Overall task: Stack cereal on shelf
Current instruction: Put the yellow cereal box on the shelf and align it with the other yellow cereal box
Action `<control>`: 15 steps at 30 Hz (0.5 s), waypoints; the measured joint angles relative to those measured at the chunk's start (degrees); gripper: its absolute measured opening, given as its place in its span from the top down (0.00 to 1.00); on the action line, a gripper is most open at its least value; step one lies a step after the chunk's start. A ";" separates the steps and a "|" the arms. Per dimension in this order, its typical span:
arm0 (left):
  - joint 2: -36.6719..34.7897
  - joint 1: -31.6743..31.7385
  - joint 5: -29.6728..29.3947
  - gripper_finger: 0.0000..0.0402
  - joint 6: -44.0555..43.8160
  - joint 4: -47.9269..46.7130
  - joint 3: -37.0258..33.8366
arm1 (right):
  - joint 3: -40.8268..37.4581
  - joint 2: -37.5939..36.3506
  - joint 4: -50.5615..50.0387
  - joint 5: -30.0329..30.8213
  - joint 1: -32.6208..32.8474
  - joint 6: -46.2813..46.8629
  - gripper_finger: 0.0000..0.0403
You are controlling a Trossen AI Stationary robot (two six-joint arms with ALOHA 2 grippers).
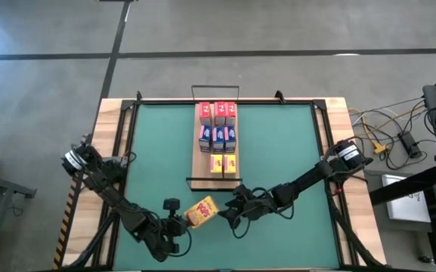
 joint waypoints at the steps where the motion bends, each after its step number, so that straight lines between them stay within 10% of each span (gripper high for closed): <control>1: -0.01 -0.07 0.31 1.00 -0.01 0.03 0.00 | 0.00 0.00 0.32 0.00 -0.08 -0.01 0.27; 15: -0.02 -0.74 1.77 1.00 -0.01 0.24 -0.07 | 4.19 0.13 0.52 0.39 -0.57 -5.95 0.26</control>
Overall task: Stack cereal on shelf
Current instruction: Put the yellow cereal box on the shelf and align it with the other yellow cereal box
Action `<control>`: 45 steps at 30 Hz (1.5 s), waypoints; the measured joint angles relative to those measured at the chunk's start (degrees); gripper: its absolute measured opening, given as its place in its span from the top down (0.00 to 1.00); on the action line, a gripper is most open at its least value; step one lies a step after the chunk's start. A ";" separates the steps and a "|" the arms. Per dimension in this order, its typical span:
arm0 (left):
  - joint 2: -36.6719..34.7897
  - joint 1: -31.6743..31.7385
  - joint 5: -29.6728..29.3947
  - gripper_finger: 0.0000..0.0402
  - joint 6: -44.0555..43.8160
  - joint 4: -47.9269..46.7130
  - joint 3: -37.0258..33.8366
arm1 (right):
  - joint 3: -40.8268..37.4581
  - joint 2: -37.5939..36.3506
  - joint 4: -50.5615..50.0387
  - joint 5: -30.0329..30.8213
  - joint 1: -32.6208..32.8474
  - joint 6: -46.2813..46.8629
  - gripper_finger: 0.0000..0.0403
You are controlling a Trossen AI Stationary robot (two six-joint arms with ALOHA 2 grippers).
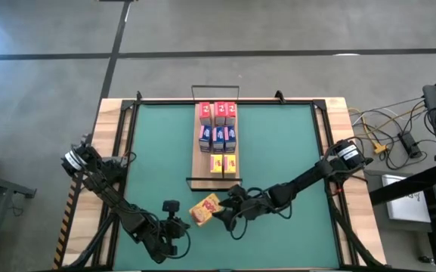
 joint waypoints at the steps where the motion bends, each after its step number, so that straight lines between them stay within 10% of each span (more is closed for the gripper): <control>1: 0.00 0.00 -0.02 1.00 0.00 0.07 0.00 | 0.46 0.00 0.06 -0.05 -0.05 -0.58 0.26; 14: 0.00 1.02 -11.39 1.00 8.69 6.46 -0.18 | 4.31 0.00 -7.96 -0.01 -0.11 -2.15 0.26; 45: 0.02 1.27 -9.45 1.00 3.57 7.72 -4.26 | 3.92 0.11 -10.55 -1.58 -0.13 -1.18 0.26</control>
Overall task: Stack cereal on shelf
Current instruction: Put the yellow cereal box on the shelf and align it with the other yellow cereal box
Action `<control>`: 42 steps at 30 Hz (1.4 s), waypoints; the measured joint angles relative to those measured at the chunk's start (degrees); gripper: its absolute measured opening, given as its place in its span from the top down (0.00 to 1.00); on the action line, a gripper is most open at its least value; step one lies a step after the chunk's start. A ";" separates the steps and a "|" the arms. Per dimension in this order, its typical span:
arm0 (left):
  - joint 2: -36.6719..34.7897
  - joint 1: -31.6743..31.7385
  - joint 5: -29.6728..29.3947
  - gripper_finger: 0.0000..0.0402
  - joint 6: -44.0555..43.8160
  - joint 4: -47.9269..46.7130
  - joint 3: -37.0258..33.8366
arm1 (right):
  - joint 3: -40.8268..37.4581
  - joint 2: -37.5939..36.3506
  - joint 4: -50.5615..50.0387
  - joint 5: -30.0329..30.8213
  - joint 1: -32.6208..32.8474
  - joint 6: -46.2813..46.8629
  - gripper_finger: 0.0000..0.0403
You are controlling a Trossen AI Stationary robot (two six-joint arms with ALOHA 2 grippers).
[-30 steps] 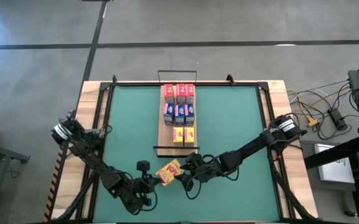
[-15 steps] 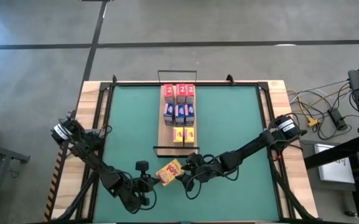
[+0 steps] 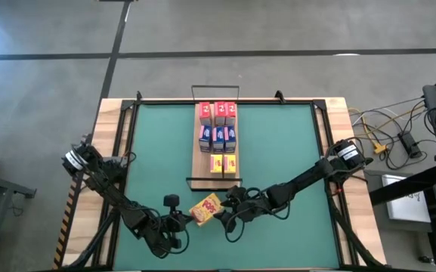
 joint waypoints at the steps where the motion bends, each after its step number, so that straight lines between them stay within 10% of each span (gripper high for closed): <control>1: 0.00 0.00 0.01 1.00 -0.08 0.05 0.00 | 0.00 0.00 0.00 0.00 0.02 0.00 0.26; 42: -0.02 -0.86 1.48 1.00 1.41 8.76 -3.69 | -0.04 0.04 -2.89 -0.20 -0.02 3.63 0.26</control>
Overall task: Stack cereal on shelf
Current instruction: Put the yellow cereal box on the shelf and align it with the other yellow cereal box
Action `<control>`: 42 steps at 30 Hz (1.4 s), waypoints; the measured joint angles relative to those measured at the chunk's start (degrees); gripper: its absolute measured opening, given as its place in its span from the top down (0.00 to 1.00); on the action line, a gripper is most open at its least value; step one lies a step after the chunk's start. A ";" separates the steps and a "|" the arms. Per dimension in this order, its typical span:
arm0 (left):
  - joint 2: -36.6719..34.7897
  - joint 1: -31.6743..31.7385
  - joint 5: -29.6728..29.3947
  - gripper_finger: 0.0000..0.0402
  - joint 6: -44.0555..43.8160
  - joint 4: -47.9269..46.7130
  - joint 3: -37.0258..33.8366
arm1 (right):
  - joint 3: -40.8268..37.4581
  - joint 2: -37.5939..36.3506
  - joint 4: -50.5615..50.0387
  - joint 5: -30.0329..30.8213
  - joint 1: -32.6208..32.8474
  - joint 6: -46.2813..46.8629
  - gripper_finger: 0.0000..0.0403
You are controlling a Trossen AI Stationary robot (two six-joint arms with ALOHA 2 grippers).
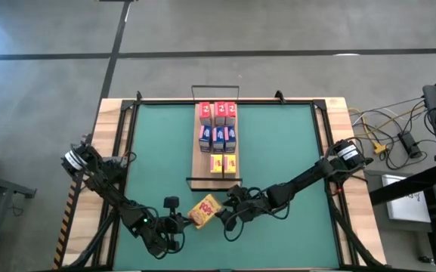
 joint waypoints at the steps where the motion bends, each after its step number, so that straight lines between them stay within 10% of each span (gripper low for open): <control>1: 0.00 -0.04 0.09 1.00 -0.01 0.00 0.00 | 0.00 0.00 0.02 0.17 -0.09 0.00 0.26; 42: 0.00 -0.66 0.04 1.00 0.61 -0.25 -0.10 | 0.02 4.02 9.45 4.35 -1.08 -1.10 0.26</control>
